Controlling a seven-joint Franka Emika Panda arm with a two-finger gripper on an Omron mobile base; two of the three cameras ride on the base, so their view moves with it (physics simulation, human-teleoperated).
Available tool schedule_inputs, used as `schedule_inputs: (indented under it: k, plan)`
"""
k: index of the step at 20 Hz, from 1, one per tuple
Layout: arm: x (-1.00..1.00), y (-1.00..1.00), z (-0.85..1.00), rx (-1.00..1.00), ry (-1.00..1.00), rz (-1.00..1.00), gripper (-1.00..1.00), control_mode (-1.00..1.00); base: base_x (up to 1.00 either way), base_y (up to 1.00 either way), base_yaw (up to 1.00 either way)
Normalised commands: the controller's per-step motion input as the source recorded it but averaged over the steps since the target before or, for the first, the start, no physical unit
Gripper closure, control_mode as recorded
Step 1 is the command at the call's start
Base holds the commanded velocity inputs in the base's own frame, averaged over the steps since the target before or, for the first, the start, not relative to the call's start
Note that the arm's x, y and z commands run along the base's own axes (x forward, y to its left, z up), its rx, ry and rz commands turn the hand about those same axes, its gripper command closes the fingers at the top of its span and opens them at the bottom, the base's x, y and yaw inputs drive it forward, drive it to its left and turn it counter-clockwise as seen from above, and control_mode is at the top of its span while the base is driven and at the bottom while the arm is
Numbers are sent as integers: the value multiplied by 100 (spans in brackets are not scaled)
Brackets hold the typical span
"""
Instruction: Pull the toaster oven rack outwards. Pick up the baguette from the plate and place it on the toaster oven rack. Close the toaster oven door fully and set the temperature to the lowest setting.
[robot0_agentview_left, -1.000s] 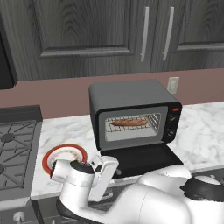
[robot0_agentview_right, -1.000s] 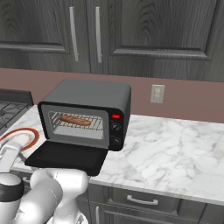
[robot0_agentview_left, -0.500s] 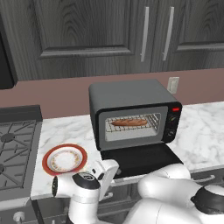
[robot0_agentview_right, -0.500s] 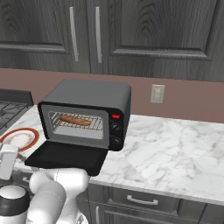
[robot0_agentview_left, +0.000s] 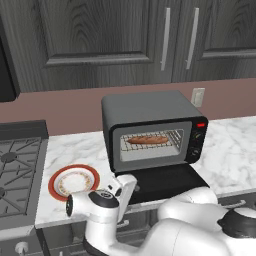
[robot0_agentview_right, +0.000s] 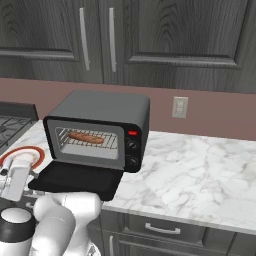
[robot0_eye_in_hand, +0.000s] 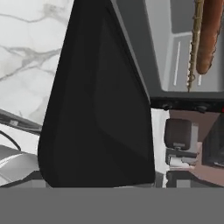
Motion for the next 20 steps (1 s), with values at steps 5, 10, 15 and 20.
schedule_inputs:
  k: [5, 10, 15, 20]
  plan:
    - [28, 0, -14, -9, 7, 5, -100, -100, 0, 0, 0]
    - [21, 0, -22, -11, 9, 4, -100, -100, 0, 0, 0]
    - [22, -11, 8, -12, 0, 8, -100, -100, 0, 0, 0]
    - [32, -25, 33, -12, 0, 11, -100, -100, 0, 0, 0]
